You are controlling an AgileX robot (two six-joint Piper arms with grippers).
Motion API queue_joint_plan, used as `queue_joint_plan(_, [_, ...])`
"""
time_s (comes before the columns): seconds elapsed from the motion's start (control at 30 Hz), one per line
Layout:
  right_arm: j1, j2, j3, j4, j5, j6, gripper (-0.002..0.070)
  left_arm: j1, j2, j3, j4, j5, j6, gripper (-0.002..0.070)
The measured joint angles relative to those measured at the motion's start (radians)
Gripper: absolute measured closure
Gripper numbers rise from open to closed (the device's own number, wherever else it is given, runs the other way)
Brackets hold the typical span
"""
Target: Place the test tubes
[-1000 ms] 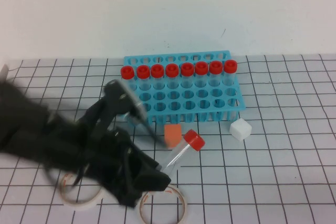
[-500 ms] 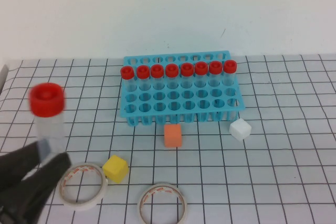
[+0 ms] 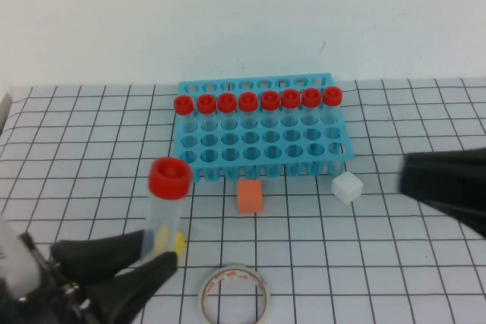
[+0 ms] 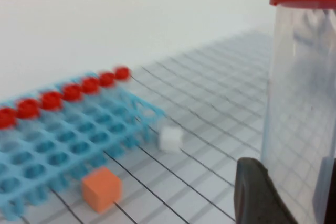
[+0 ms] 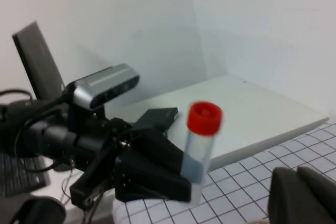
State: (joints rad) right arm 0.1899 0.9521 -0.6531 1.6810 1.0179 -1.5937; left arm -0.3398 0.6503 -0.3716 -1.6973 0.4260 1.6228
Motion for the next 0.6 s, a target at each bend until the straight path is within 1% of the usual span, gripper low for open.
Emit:
queue_joint_plan(0.07, [0.108,0.042,-0.035,0.000,-0.098,-0.044,0.0678,0.000,0.043,-0.006,0.000,0.020,0.015,0.0461])
queue_joint_plan(0.2, [0.285,0.137,-0.089,0.000,-0.314,-0.129,0.0677,0.000,0.120,-0.043,0.000,0.025,0.019,0.0461])
queue_joint_plan(0.23, [0.352,0.193,-0.118,0.000,-0.400,-0.164,0.0671,0.000,0.151,-0.065,0.000,0.025,0.027,0.0461])
queue_joint_plan(0.3, [0.386,0.241,-0.147,0.000,-0.431,-0.186,0.0635,0.000,0.173,-0.088,0.000,0.025,0.035,0.0461])
queue_joint_plan(0.37, [0.396,0.286,-0.179,0.002,-0.430,-0.189,0.0570,0.000,0.190,-0.111,0.000,0.021,0.044,0.0461])
queue_joint_plan(0.43, [0.395,0.330,-0.216,0.002,-0.408,-0.183,0.0471,0.000,0.201,-0.124,-0.001,0.013,0.044,0.0461])
queue_joint_plan(0.53, [0.395,0.399,-0.282,0.004,-0.380,-0.125,0.0283,0.000,0.203,-0.131,-0.002,-0.009,0.046,0.0461])
queue_joint_plan(0.6, [0.395,0.442,-0.323,0.006,-0.373,-0.078,0.0206,0.000,0.205,-0.131,-0.002,-0.030,0.048,0.0462])
